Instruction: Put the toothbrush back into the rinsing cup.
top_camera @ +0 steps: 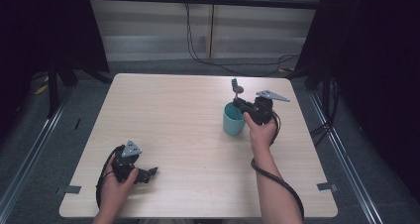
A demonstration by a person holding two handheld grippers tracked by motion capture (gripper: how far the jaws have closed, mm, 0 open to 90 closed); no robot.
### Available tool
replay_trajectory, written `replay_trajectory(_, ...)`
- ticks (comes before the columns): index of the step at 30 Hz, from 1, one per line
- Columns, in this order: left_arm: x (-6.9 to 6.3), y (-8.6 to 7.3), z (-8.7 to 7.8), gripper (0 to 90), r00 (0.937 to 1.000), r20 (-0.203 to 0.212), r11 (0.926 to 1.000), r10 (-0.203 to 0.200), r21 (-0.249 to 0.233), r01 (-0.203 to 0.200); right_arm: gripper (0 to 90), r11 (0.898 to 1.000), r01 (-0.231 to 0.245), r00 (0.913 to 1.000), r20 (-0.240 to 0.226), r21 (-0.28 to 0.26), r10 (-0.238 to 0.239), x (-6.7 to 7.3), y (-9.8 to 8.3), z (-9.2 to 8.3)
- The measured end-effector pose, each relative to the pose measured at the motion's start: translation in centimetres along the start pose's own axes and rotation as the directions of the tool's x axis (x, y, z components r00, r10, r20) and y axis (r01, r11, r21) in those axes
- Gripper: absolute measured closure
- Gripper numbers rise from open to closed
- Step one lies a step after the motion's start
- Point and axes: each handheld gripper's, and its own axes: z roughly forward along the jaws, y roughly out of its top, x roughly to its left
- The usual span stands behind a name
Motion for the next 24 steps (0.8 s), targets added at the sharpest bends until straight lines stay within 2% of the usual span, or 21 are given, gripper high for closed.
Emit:
replay_trajectory(8,0.0,0.0,0.0,0.0,1.0,0.0,1.0,0.0,0.001,0.0,80.3,1.0,0.019,0.9997,0.016,0.018,-0.02,-0.07,-0.21,0.16)
replay_trajectory(24,0.0,0.0,0.0,0.0,1.0,0.0,1.0,0.0,0.0,0.0,80.1,0.998,0.023,0.9991,0.036,0.053,-0.025,-0.05,-0.66,0.18)
